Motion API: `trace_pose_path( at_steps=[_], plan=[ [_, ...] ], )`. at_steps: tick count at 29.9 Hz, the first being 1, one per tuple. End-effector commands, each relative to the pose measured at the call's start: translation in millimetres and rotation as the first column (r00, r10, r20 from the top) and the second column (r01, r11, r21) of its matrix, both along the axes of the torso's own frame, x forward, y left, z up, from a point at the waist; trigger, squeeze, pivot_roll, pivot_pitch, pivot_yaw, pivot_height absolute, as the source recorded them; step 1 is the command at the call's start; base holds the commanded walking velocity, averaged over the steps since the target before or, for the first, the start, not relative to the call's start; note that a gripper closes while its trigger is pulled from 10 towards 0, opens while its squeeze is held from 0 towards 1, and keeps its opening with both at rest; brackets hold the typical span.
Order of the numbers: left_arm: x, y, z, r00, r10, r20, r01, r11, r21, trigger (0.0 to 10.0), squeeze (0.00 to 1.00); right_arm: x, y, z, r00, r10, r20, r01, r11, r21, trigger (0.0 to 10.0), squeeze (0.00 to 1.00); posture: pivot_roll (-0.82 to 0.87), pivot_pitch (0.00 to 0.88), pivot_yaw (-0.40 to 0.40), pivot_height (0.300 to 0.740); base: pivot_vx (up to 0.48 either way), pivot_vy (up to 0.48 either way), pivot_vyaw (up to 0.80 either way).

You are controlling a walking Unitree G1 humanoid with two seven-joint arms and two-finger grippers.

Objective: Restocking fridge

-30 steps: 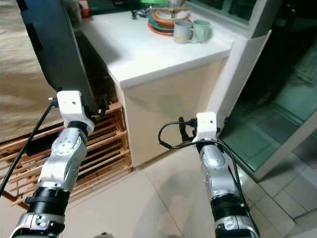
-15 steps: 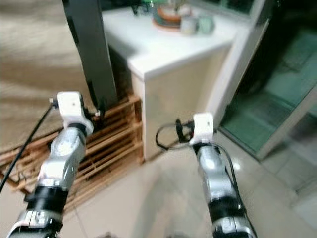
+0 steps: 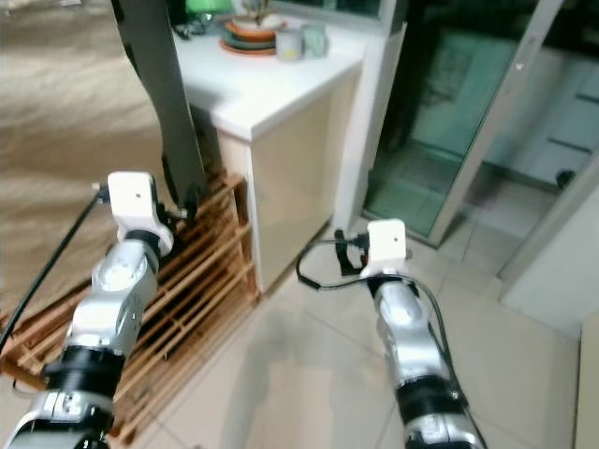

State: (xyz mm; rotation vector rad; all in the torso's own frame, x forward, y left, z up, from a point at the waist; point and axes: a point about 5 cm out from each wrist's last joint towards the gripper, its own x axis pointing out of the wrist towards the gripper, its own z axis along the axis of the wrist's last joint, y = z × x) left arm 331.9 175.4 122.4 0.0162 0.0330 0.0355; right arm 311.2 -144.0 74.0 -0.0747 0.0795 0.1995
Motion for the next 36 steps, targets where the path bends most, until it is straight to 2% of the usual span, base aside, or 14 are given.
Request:
trace_pose_path(
  at_steps=[1, 4, 5, 8, 11, 15, 19, 36],
  plan=[
    [3.3, -7.7, 10, 0.999, -0.027, 0.044, 0.027, 1.0, 0.002, 10.0, 0.0, 1.5, 0.3, 8, 0.999, 0.019, 0.046, -0.019, 1.0, -0.021, 10.0, 0.0, -0.08, 0.0, 0.031, 0.74, 0.0, 0.424, -0.77],
    [-0.6, -15.3, 9, 0.997, -0.052, 0.061, 0.053, 0.998, -0.021, 10.0, 0.0, 0.7, 2.0, 7, 0.999, 0.027, 0.046, -0.026, 0.999, -0.023, 10.0, 0.0, -0.09, 0.0, 0.033, 0.74, 0.0, 0.424, -0.77],
    [-2.3, -20.6, 10, 0.994, -0.075, 0.08, 0.08, 0.995, -0.063, 10.0, 0.0, 0.9, 1.3, 7, 0.999, 0.019, 0.041, -0.019, 1.0, -0.023, 10.0, 0.0, -0.09, 0.0, 0.033, 0.74, 0.0, 0.424, -0.77],
    [-3.4, -26.2, 14, 0.989, -0.103, 0.109, 0.112, 0.991, -0.077, 10.0, 0.0, 1.0, 0.5, 7, 0.999, 0.019, 0.042, -0.018, 1.0, -0.015, 10.0, 0.0, -0.1, 0.0, 0.033, 0.74, 0.0, 0.423, -0.77],
    [-4.3, -29.4, 18, 0.982, -0.117, 0.146, 0.129, 0.989, -0.069, 10.0, 0.0, 0.5, -0.3, 10, 0.998, 0.017, 0.065, -0.017, 1.0, 0.001, 10.0, 0.0, -0.1, 0.0, 0.032, 0.74, 0.0, 0.42, -0.77],
    [-6.3, -33.4, 21, 0.973, -0.149, 0.175, 0.148, 0.989, 0.014, 10.0, 0.0, 0.4, -0.6, 11, 0.997, 0.014, 0.077, -0.014, 1.0, 0.002, 10.0, 0.0, -0.09, 0.0, 0.029, 0.74, 0.0, 0.0, 0.0],
    [-6.6, -33.7, 21, 0.972, -0.157, 0.175, 0.157, 0.987, 0.013, 10.0, 0.0, 2.2, -0.3, 13, 0.997, 0.011, 0.081, -0.012, 1.0, 0.012, 10.0, 0.0, -0.09, 0.0, 0.026, 0.74, 0.0, 0.0, 0.0],
    [-2.8, -31.0, 24, 0.973, -0.149, 0.174, 0.147, 0.989, 0.023, 10.0, 0.0, 4.8, 1.2, 13, 0.997, 0.001, 0.075, -0.005, 0.999, 0.054, 10.0, 0.0, -0.08, 0.0, 0.024, 0.74, -0.469, 0.0, 0.0]
  ],
)
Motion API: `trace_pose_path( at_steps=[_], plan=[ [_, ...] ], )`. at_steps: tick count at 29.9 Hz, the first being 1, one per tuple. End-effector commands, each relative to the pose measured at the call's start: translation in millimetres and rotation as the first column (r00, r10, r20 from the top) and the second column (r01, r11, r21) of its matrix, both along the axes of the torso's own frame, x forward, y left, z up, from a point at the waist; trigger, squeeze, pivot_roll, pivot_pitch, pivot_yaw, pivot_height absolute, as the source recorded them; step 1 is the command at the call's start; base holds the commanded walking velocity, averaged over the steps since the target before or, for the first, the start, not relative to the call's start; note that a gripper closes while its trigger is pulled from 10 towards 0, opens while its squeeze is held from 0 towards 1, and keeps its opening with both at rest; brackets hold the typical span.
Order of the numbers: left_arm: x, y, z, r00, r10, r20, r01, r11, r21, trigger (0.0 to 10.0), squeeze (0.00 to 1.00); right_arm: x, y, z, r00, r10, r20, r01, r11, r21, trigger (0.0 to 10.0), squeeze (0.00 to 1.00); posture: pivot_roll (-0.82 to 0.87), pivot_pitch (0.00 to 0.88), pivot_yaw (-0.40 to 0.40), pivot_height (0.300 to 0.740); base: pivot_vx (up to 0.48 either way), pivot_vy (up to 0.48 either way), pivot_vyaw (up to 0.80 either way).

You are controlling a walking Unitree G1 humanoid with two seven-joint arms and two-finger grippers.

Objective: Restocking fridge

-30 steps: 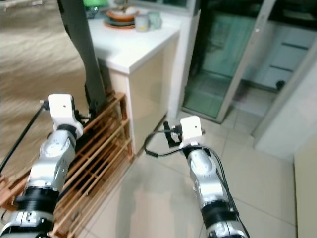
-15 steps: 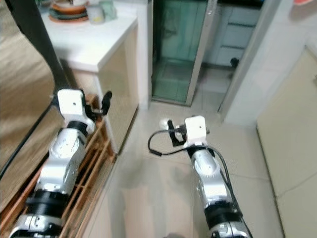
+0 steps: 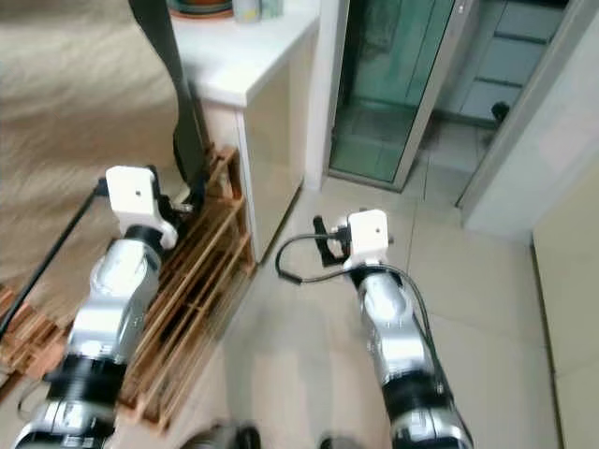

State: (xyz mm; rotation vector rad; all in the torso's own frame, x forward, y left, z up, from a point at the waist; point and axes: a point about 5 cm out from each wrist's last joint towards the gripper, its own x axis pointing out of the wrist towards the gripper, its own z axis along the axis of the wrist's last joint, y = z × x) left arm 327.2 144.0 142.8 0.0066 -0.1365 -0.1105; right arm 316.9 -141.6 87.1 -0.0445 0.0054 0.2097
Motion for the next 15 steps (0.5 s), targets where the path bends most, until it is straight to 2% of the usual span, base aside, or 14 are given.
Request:
trace_pose_path(
  at_steps=[1, 7, 9, 11, 13, 15],
  plan=[
    [2.1, 0.4, 4, 1.0, -0.001, 0.008, 0.0, 1.0, 0.019, 10.0, 0.0, -0.8, -1.2, 0, 1.0, -0.008, 0.004, 0.008, 1.0, 0.019, 10.0, 0.0, -0.08, 0.0, 0.023, 0.74, -0.476, 0.0, 0.0],
    [1.5, 0.1, 4, 1.0, 0.0, 0.019, -0.001, 1.0, 0.02, 10.0, 0.0, -0.7, -1.8, 0, 1.0, -0.01, 0.006, 0.009, 1.0, 0.021, 10.0, 0.0, -0.08, 0.0, 0.021, 0.74, -0.463, 0.0, 0.0],
    [0.7, -0.2, 3, 1.0, 0.001, 0.017, -0.001, 1.0, 0.014, 10.0, 0.0, -0.7, -3.2, 3, 1.0, -0.019, 0.016, 0.019, 0.999, 0.038, 10.0, 0.0, -0.08, 0.0, 0.017, 0.74, 0.0, 0.0, 0.0],
    [-2.2, 1.9, 2, 1.0, 0.017, 0.013, -0.017, 1.0, -0.007, 10.0, 0.0, -1.4, -13.5, 10, 0.993, -0.109, 0.045, 0.102, 0.985, 0.139, 10.0, 0.0, -0.08, 0.0, 0.015, 0.74, 0.0, 0.0, 0.0],
    [-2.8, 2.7, 2, 1.0, 0.022, 0.014, -0.022, 1.0, -0.014, 10.0, 0.0, -1.5, -15.8, 11, 0.991, -0.128, 0.044, 0.12, 0.982, 0.148, 10.0, 0.0, -0.08, 0.0, 0.015, 0.74, 0.0, 0.0, 0.0],
    [-3.8, 13.1, 10, 0.993, 0.11, 0.046, -0.106, 0.991, -0.08, 10.0, 0.0, -1.2, -18.8, 12, 0.987, -0.153, 0.051, 0.145, 0.979, 0.146, 10.0, 0.0, -0.08, 0.0, 0.017, 0.74, 0.0, 0.0, 0.0]
  ],
)
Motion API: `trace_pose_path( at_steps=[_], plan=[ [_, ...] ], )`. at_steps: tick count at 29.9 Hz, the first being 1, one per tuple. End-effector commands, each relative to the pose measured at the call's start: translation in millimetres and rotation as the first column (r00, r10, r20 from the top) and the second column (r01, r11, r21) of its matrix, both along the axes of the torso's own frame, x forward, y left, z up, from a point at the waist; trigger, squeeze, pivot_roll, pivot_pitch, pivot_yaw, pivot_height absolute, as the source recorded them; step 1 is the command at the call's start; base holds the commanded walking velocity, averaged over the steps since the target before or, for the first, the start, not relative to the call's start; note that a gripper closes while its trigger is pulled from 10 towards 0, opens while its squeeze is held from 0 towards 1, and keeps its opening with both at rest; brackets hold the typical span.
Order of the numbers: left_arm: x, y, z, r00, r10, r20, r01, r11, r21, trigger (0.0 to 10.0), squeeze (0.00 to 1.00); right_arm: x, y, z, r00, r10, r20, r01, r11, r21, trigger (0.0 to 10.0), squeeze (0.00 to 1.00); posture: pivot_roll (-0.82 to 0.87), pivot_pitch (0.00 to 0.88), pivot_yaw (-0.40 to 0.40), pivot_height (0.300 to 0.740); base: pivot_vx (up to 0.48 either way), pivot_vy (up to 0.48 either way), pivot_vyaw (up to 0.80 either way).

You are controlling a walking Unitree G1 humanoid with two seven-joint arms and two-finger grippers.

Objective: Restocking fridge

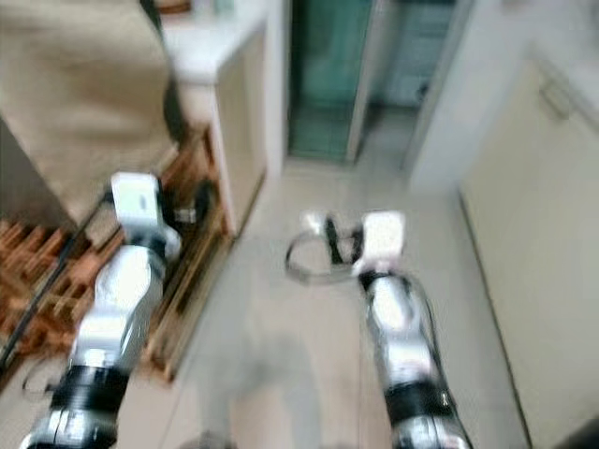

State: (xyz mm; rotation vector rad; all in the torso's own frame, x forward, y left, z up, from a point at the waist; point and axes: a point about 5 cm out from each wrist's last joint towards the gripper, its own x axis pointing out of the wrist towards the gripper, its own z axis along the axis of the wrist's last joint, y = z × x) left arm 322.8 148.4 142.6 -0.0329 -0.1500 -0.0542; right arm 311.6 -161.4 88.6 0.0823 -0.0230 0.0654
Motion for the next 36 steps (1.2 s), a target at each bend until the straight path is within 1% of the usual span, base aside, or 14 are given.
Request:
trace_pose_path(
  at_steps=[1, 2, 3, 4, 6, 8, 10, 12, 15, 19, 23, 26, 31, 36],
  plan=[
    [0.3, 13.7, 14, 0.994, 0.1, 0.047, -0.096, 0.993, -0.065, 10.0, 0.0, 4.9, -0.6, 14, 0.998, -0.025, 0.055, 0.025, 1.0, 0.001, 10.0, 0.0, -0.07, 0.0, 0.016, 0.74, 0.0, 0.0, 0.0],
    [0.3, 13.7, 14, 0.994, 0.1, 0.047, -0.096, 0.993, -0.065, 10.0, 0.0, 4.9, -0.6, 14, 0.998, -0.025, 0.055, 0.025, 1.0, 0.001, 10.0, 0.0, -0.07, 0.0, 0.016, 0.74, 0.0, 0.0, 0.0],
    [-0.1, 18.3, 18, 0.989, 0.137, 0.056, -0.132, 0.987, -0.09, 10.0, 0.0, 5.9, -1.9, 19, 0.997, -0.043, 0.07, 0.043, 0.999, -0.008, 10.0, 0.0, -0.07, 0.0, 0.016, 0.74, 0.0, 0.0, 0.0],
    [0.2, 21.8, 23, 0.986, 0.154, 0.061, -0.147, 0.982, -0.117, 10.0, 0.0, 8.0, 0.5, 36, 0.99, -0.038, 0.133, 0.041, 0.999, -0.017, 10.0, 0.0, -0.07, 0.0, 0.015, 0.74, 0.0, 0.0, 0.0],
    [-0.2, 24.7, 42, 0.983, 0.142, 0.118, -0.13, 0.986, -0.105, 10.0, 0.0, 8.6, 6.8, 71, 0.971, -0.007, 0.238, 0.023, 0.998, -0.063, 10.0, 0.0, -0.07, 0.0, 0.009, 0.74, 0.0, 0.0, 0.0],
    [-0.3, 24.7, 44, 0.983, 0.136, 0.123, -0.125, 0.987, -0.099, 10.0, 0.0, 8.3, 6.7, 72, 0.972, -0.005, 0.235, 0.019, 0.998, -0.056, 10.0, 0.0, -0.07, 0.0, 0.009, 0.74, 0.0, 0.0, 0.0],
    [0.2, 25.8, 45, 0.983, 0.135, 0.12, -0.124, 0.988, -0.097, 10.0, 0.0, 8.0, 6.0, 69, 0.976, -0.001, 0.217, 0.013, 0.998, -0.054, 10.0, 0.0, -0.07, 0.0, 0.008, 0.74, 0.0, 0.0, 0.0],
    [1.3, 29.5, 39, 0.985, 0.147, 0.086, -0.142, 0.988, -0.061, 10.0, 0.0, 7.3, 2.7, 54, 0.988, -0.009, 0.152, 0.016, 0.999, -0.046, 10.0, 0.0, -0.07, 0.0, 0.004, 0.74, 0.399, 0.0, 0.0],
    [0.9, 30.5, 34, 0.985, 0.167, 0.052, -0.164, 0.985, -0.063, 10.0, 0.0, 6.6, 4.7, 52, 0.991, -0.009, 0.131, 0.014, 0.999, -0.041, 10.0, 0.0, -0.07, 0.0, 0.007, 0.74, 0.471, 0.0, 0.0],
    [0.5, 27.7, 35, 0.987, 0.153, 0.055, -0.15, 0.987, -0.053, 10.0, 0.0, 5.9, 7.1, 51, 0.993, 0.001, 0.115, 0.004, 0.999, -0.044, 10.0, 0.0, -0.07, 0.0, 0.007, 0.74, 0.463, 0.0, 0.0],
    [2.6, 25.6, 36, 0.99, 0.133, 0.054, -0.132, 0.991, -0.021, 10.0, 0.0, 6.0, 9.4, 47, 0.996, 0.017, 0.092, -0.012, 0.999, -0.05, 10.0, 0.0, -0.07, 0.0, 0.008, 0.74, 0.461, 0.0, 0.0],
    [4.3, 25.6, 35, 0.99, 0.133, 0.038, -0.131, 0.991, -0.034, 10.0, 0.0, 6.3, 10.2, 42, 0.997, 0.024, 0.076, -0.02, 0.998, -0.054, 10.0, 0.0, -0.07, 0.0, 0.01, 0.74, 0.451, 0.0, 0.0],
    [5.8, 22.5, 37, 0.992, 0.119, 0.036, -0.115, 0.987, -0.108, 10.0, 0.0, 6.4, 10.6, 34, 0.998, 0.038, 0.044, -0.035, 0.997, -0.065, 10.0, 0.0, -0.06, 0.0, 0.011, 0.74, 0.051, 0.455, 0.0],
    [5.3, 21.5, 40, 0.993, 0.108, 0.051, -0.104, 0.991, -0.081, 10.0, 0.0, 6.3, 9.8, 31, 0.999, 0.038, 0.031, -0.036, 0.997, -0.065, 10.0, 0.0, -0.06, 0.0, 0.011, 0.74, 0.0, 0.48, 0.0]
  ],
)
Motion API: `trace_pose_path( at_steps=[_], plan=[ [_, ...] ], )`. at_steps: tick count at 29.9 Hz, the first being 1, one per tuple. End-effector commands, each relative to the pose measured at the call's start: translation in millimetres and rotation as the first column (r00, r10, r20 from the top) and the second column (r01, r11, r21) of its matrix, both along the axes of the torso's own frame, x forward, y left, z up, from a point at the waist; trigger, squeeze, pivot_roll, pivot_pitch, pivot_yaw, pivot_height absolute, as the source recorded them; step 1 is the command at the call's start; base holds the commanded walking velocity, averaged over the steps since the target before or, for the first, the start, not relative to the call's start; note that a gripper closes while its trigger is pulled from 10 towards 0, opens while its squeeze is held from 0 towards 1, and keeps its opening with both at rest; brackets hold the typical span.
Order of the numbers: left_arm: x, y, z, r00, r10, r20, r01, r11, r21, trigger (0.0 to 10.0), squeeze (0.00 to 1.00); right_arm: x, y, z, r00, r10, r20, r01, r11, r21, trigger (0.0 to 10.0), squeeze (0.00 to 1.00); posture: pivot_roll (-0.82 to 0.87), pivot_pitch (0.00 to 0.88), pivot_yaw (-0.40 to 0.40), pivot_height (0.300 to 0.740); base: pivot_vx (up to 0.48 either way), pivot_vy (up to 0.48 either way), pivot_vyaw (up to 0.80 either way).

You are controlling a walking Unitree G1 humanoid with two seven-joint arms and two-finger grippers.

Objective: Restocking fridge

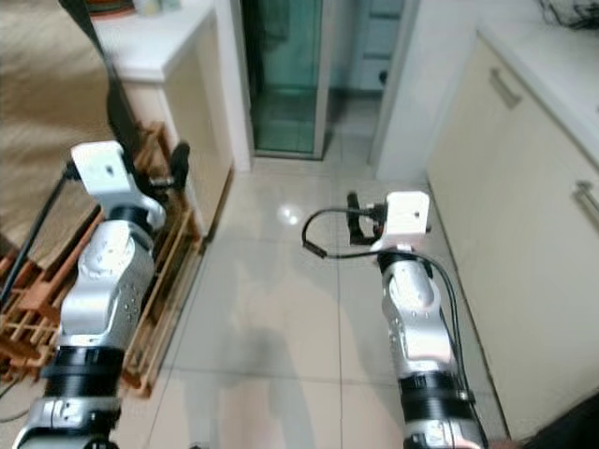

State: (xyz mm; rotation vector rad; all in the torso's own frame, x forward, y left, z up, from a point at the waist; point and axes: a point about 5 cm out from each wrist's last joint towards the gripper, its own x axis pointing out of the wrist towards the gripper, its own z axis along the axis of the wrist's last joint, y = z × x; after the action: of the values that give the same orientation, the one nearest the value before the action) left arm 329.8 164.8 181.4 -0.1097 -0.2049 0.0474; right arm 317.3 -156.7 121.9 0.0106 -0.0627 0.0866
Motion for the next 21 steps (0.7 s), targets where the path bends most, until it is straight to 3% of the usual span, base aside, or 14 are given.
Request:
trace_pose_path(
  at_steps=[1, 13, 18, 21],
  plan=[
    [-1.2, 5.4, 0, 1.0, 0.011, 0.0, -0.011, 1.0, 0.013, 10.0, 0.0, 0.4, 5.9, -2, 1.0, 0.026, -0.007, -0.026, 1.0, 0.006, 10.0, 0.0, -0.06, 0.0, 0.012, 0.74, 0.0, 0.48, 0.0],
    [1.0, 5.2, 2, 1.0, 0.001, 0.0, -0.001, 0.999, 0.042, 10.0, 0.0, -1.3, 9.4, -5, 0.999, 0.04, -0.013, -0.04, 0.999, 0.01, 10.0, 0.0, -0.07, 0.0, 0.015, 0.74, 0.0, 0.48, 0.0],
    [2.2, 0.4, 1, 1.0, 0.001, -0.004, -0.001, 0.993, 0.114, 10.0, 0.0, -1.3, 8.1, -7, 0.999, 0.037, -0.02, -0.036, 0.999, 0.01, 10.0, 0.0, -0.07, 0.0, 0.016, 0.74, 0.0, 0.48, 0.0],
    [1.7, -4.0, 0, 1.0, -0.004, -0.002, 0.004, 0.989, 0.149, 10.0, 0.0, -1.5, 8.5, -8, 0.999, 0.037, -0.023, -0.037, 0.999, 0.01, 10.0, 0.0, -0.07, 0.0, 0.017, 0.74, 0.0, 0.0, 0.0]
  ],
)
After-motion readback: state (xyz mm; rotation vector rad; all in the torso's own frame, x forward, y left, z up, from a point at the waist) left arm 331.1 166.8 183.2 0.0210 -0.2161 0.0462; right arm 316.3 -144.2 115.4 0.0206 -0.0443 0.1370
